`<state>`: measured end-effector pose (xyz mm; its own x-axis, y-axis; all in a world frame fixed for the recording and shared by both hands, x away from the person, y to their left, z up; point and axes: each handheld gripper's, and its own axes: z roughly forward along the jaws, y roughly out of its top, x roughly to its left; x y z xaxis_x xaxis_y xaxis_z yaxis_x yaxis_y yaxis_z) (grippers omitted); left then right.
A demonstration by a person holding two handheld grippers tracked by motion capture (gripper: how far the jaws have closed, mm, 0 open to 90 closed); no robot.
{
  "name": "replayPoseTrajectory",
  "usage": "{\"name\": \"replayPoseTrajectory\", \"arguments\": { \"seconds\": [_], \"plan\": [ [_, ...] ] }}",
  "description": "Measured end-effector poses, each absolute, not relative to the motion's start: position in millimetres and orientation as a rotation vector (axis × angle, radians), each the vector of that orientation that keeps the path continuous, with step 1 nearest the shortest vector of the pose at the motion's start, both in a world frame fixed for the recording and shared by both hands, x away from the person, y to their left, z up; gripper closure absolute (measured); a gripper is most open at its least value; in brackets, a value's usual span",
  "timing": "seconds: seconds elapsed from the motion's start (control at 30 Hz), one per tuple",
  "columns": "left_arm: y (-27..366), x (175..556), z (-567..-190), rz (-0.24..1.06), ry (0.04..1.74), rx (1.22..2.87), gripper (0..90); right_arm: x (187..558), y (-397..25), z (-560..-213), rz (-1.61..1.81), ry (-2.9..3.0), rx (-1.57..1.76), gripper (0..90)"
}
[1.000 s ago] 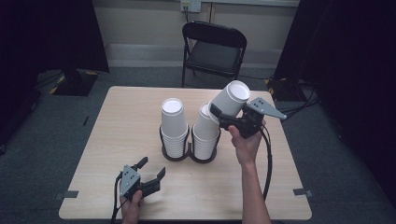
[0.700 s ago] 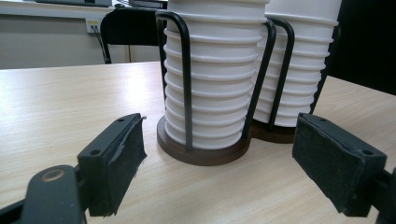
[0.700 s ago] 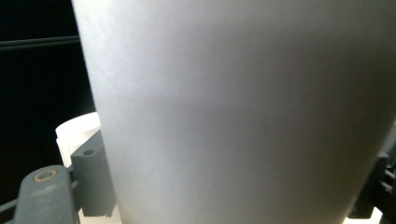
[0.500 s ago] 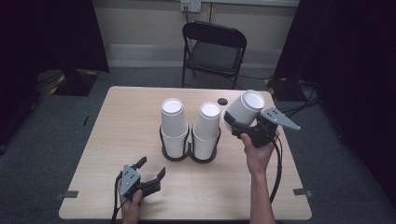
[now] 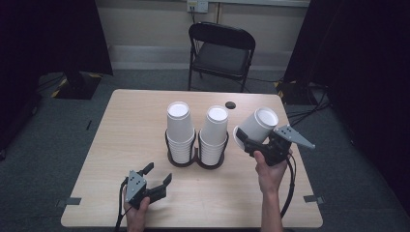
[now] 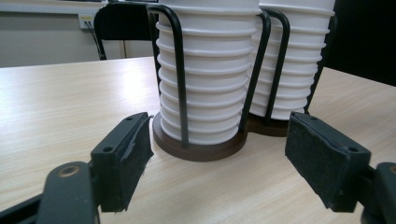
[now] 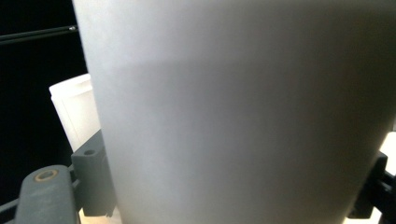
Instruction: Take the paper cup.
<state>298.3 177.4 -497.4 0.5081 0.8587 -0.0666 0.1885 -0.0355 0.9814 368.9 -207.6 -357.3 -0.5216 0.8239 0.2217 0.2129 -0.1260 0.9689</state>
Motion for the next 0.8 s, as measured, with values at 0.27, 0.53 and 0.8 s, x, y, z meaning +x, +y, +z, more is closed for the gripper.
{"name": "replayPoseTrajectory", "arguments": {
  "seconds": [0.27, 0.53, 0.8],
  "plan": [
    [181, 301, -498, 0.598, 0.899, 1.546, 27.5, 355, -203, -373, 1.739, 1.723, 1.18, 14.4],
    [180, 298, -494, 0.543, 0.884, 1.529, 25.7, 344, -191, -393, 1.788, 1.77, 1.2, 14.4],
    [175, 298, -494, 0.498, 0.841, 1.523, 32.1, 332, -177, -414, 1.832, 1.803, 1.216, 14.3]
  ]
}}
